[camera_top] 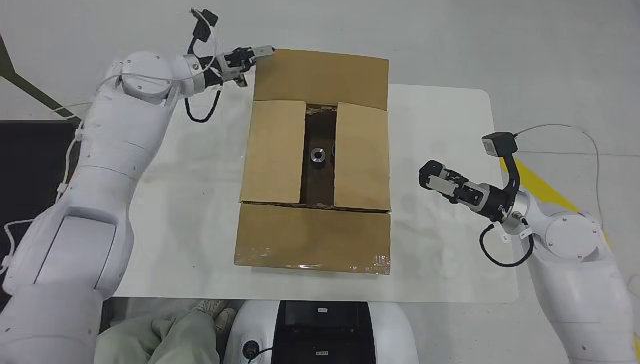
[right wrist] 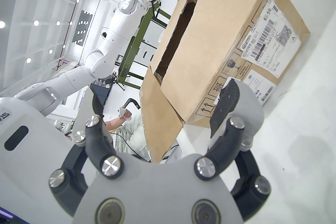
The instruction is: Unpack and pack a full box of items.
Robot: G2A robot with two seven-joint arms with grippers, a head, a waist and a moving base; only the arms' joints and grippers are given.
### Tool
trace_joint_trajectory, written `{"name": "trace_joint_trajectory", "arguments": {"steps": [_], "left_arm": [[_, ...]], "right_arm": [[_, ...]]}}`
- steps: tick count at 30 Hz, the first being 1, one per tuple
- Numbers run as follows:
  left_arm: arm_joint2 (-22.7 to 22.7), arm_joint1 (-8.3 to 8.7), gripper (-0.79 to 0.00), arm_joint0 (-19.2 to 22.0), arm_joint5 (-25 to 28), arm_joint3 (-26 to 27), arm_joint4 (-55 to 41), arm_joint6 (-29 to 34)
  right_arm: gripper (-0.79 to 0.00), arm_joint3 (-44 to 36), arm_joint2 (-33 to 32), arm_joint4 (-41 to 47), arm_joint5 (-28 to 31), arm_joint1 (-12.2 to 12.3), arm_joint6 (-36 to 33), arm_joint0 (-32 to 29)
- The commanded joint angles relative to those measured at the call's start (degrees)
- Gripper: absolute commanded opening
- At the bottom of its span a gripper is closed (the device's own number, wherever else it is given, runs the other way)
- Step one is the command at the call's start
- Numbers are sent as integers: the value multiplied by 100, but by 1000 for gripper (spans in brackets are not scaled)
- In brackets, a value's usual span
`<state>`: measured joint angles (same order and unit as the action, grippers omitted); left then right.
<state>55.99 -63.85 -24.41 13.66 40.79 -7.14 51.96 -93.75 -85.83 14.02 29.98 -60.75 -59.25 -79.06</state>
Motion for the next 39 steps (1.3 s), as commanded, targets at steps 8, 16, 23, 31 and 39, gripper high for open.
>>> {"name": "trace_joint_trajectory", "arguments": {"steps": [8,16,23,31,39], "left_arm": [[-338,-368,0,453,82,-780,-368,-79],[-183,-552,0,677,212,-1427,-1263,446],[-4,-589,0,801,364,-1733,-1704,906],[316,-561,0,838,473,-1818,-2389,1808],[570,-517,0,828,411,-1745,-2899,2667]], "right_arm": [[0,0,0,0,0,0,0,0],[0,0,0,0,0,0,0,0],[0,0,0,0,0,0,0,0],[0,0,0,0,0,0,0,0],[0,0,0,0,0,0,0,0]]}}
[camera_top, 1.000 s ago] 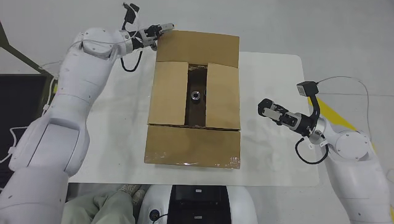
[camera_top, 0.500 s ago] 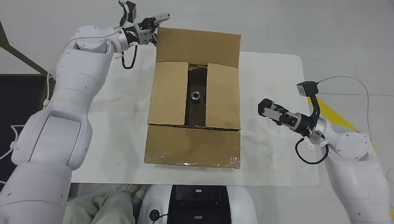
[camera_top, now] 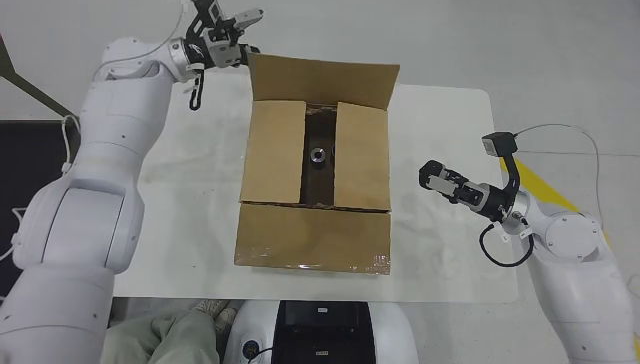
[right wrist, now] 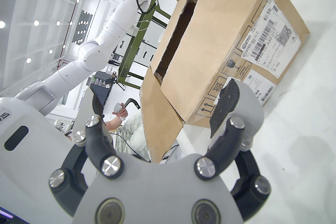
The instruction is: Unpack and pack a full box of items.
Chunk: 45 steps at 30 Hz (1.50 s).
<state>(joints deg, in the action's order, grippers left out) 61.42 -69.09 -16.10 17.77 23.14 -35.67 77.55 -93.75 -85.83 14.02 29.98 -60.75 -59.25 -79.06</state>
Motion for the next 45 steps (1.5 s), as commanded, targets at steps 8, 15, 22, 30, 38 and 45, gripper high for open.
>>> {"name": "trace_joint_trajectory", "arguments": {"steps": [8,15,22,30,38,45], "left_arm": [[151,58,0,-63,-85,235,-241,876],[56,118,0,-328,-486,717,-471,1045],[-293,332,0,-677,-872,1391,-670,1045],[-595,619,0,-899,-1063,1774,-996,1045],[-820,849,0,-1012,-1064,1802,-1065,1045],[-1113,954,0,-1058,-1048,1856,-1074,1045]], "right_arm": [[0,0,0,0,0,0,0,0],[0,0,0,0,0,0,0,0],[0,0,0,0,0,0,0,0],[0,0,0,0,0,0,0,0],[0,0,0,0,0,0,0,0],[0,0,0,0,0,0,0,0]]}}
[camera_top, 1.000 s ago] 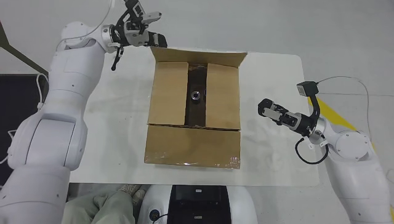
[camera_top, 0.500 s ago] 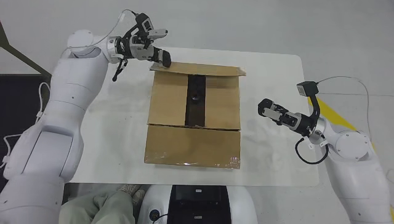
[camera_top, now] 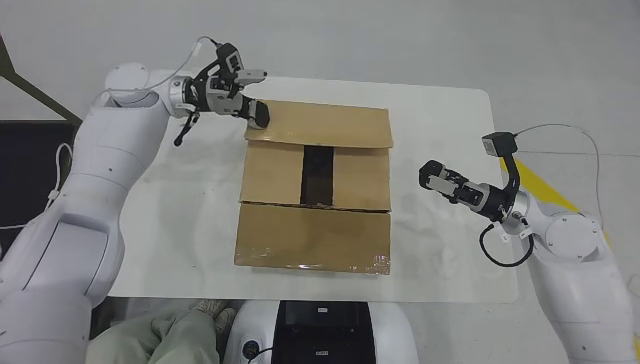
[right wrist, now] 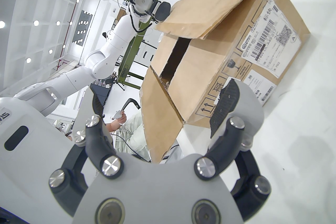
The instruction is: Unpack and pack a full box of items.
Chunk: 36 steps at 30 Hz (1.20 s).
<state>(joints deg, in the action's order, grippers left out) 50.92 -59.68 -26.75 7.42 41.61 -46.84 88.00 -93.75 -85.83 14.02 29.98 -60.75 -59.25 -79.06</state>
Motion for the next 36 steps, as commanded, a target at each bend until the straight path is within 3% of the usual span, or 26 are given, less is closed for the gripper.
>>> {"name": "trace_joint_trajectory", "arguments": {"steps": [1,30,36], "left_arm": [[-100,21,0,12,4,7,39,0],[-240,54,0,105,102,-156,63,0],[-240,54,0,105,102,-156,63,0]], "right_arm": [[0,0,0,0,0,0,0,0],[0,0,0,0,0,0,0,0],[0,-82,49,126,-791,26,-44,-32]]}}
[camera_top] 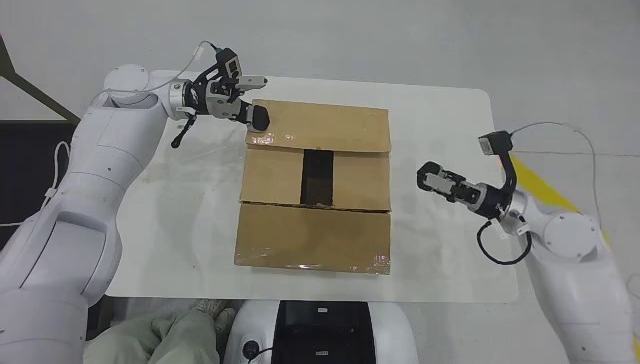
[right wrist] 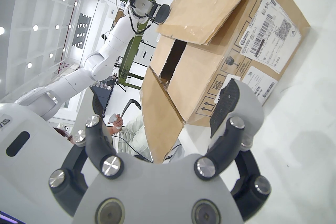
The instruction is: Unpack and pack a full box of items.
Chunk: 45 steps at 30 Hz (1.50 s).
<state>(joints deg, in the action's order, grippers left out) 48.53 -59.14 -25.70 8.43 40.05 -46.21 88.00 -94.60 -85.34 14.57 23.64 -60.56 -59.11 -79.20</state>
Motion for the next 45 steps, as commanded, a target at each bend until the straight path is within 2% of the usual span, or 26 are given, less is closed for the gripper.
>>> {"name": "trace_joint_trajectory", "arguments": {"steps": [1,14,22,34,45], "left_arm": [[0,0,0,0,0,0,0,0],[0,0,0,0,0,0,0,0],[0,0,0,0,0,0,0,0],[0,0,0,0,0,0,0,0],[0,0,0,0,0,0,0,0]], "right_arm": [[0,9,-6,119,-257,15,-118,-37],[0,-166,-3,467,-1130,108,-747,-509],[0,-339,454,333,-1503,110,-878,-671],[0,-236,1052,553,-1520,83,-1155,-515],[0,-340,973,1312,-1046,96,-1213,-596]]}}
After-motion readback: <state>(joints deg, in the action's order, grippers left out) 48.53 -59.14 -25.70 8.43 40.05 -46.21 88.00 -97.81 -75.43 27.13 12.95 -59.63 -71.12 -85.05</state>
